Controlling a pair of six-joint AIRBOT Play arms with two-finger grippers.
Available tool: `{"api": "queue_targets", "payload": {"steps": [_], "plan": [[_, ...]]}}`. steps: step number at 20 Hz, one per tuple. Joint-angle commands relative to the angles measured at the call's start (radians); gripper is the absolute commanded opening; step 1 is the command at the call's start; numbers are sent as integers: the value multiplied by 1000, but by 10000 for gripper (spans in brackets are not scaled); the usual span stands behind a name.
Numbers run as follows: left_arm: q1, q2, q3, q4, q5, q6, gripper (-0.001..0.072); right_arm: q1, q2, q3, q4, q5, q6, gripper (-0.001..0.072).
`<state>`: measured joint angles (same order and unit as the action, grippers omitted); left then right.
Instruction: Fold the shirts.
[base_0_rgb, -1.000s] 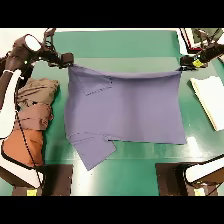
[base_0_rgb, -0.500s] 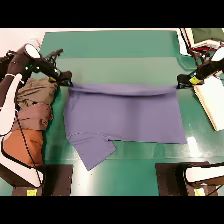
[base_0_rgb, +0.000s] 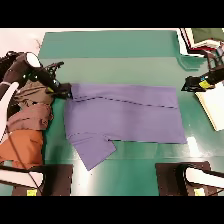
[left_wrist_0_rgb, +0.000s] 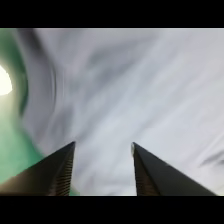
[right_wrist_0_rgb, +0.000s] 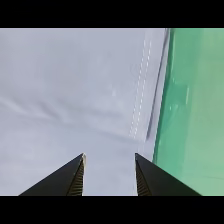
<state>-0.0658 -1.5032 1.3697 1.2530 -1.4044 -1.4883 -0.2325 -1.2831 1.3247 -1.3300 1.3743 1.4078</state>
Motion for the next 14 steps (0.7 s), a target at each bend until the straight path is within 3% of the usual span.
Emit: {"api": "queue_targets", "payload": {"steps": [1,4,8,14], "plan": [[-47,232,-313,60,61,-33,418,-8,153,-97,3,-16,-6,364],[-52,436,-601,-2,95,-65,419,-8,234,-184,3,-55,-6,364],[-52,610,-820,-77,120,-109,418,-8,265,-217,3,-54,-6,364],[-52,635,-967,-264,246,-99,418,-8,264,-217,4,-55,-5,364]]}}
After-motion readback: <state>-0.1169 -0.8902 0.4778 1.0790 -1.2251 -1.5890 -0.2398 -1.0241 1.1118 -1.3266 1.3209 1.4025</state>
